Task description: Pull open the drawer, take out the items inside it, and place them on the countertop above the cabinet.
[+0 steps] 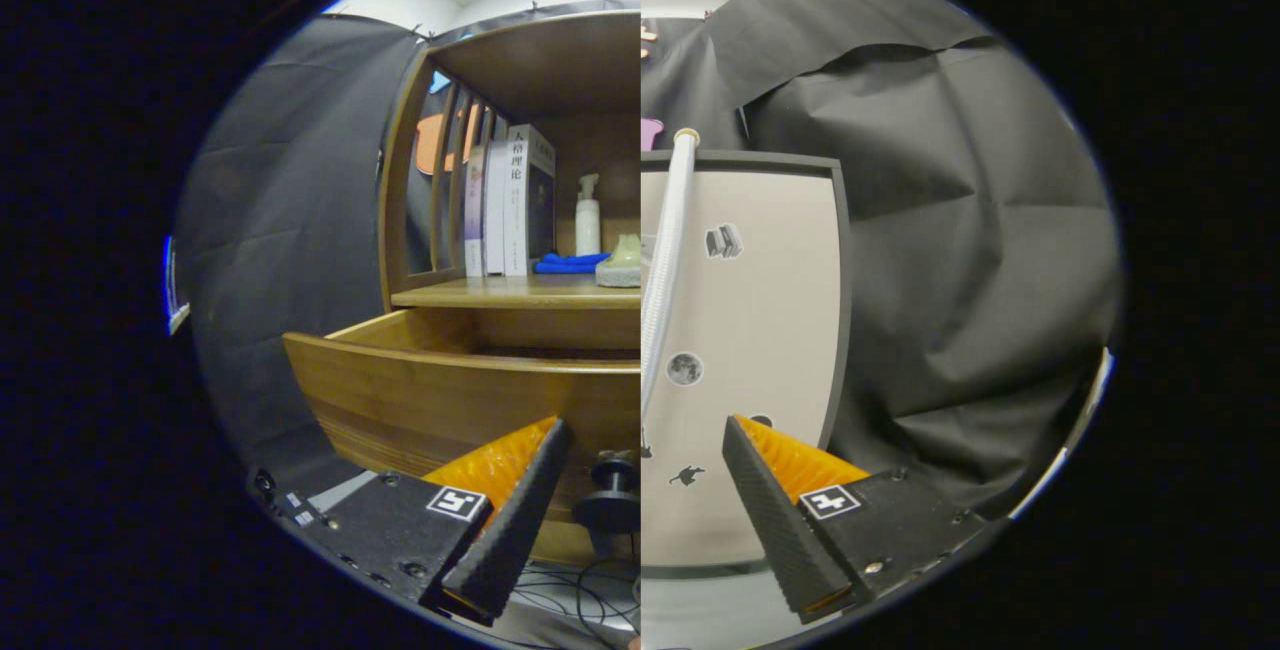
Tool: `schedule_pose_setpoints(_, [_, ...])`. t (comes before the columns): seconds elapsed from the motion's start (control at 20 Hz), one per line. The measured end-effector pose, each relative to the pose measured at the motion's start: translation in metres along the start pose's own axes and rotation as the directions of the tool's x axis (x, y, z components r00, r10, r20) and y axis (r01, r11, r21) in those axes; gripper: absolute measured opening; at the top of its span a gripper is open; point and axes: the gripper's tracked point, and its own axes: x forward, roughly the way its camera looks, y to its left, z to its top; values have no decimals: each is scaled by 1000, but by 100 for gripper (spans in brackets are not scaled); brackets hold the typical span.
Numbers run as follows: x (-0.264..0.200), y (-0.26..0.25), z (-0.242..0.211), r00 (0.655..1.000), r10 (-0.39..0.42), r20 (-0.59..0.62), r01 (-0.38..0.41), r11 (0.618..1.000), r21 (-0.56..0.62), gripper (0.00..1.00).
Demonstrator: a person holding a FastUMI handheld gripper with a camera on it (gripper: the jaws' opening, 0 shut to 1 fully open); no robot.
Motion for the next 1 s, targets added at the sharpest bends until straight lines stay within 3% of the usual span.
schedule_pose_setpoints(1.0, [98,2,20,1000,5,-24,-6,999,-36,99])
